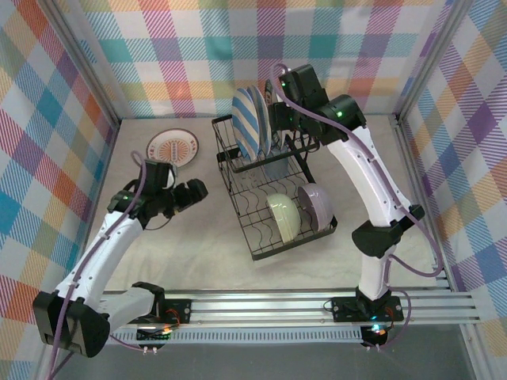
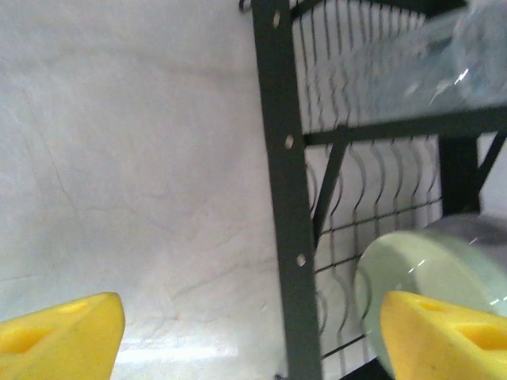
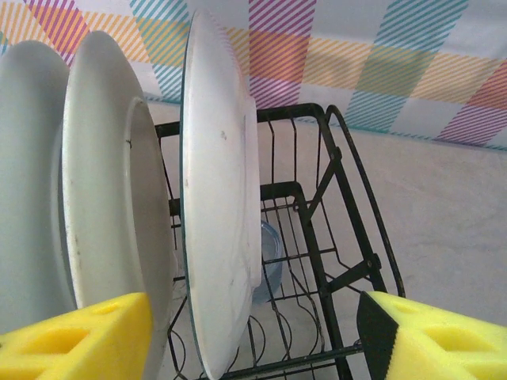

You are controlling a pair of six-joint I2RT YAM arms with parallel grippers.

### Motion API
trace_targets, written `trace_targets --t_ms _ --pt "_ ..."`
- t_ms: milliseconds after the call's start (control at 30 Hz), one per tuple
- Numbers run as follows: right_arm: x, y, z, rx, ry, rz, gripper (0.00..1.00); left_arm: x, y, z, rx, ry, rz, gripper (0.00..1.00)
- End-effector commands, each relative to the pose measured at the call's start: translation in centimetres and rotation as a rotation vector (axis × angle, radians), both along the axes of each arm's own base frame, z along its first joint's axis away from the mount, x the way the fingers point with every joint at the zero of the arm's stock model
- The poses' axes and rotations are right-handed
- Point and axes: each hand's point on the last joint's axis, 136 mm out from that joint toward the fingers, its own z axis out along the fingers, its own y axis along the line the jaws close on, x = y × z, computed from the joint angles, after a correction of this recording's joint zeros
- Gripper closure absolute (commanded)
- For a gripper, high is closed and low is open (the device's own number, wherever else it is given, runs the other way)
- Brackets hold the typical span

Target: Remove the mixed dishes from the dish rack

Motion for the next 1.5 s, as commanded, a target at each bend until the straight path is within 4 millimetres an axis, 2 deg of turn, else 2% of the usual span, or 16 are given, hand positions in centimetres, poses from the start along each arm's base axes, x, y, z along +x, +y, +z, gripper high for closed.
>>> trace_targets --t_ms 0,167,433,567,1167,1467 --pt "0.5 0.2 0.9 -0.001 -0.048 -0.019 0.32 -0.7 -1.1 -1.9 0.029 0.036 -0.044 0.21" --pt "0.8 0.8 0.4 0.011 -0.041 -0.013 0.34 -1.1 -3.0 -5.3 0.046 0.118 -0.099 0.29" --pt "0.7 1.5 0.3 0.055 -0.034 0.003 0.36 -0.6 -4.7 -7.9 0.060 0.168 -0.129 0.40" --pt "0.8 2.1 -0.1 0.062 -0.022 0.023 0.37 -0.1 -5.6 -8.7 0.053 0.182 -0.140 0.45" --pt "2.2 1.5 -1.7 -0.022 -0.033 -0.023 0.64 0.9 -8.9 -11.6 0.053 0.233 -0.181 0.56" --pt "2.7 1.3 -1.8 -0.036 -0.047 -0.044 0.79 1.0 -10.7 -12.0 0.054 0.236 -0.221 0.59"
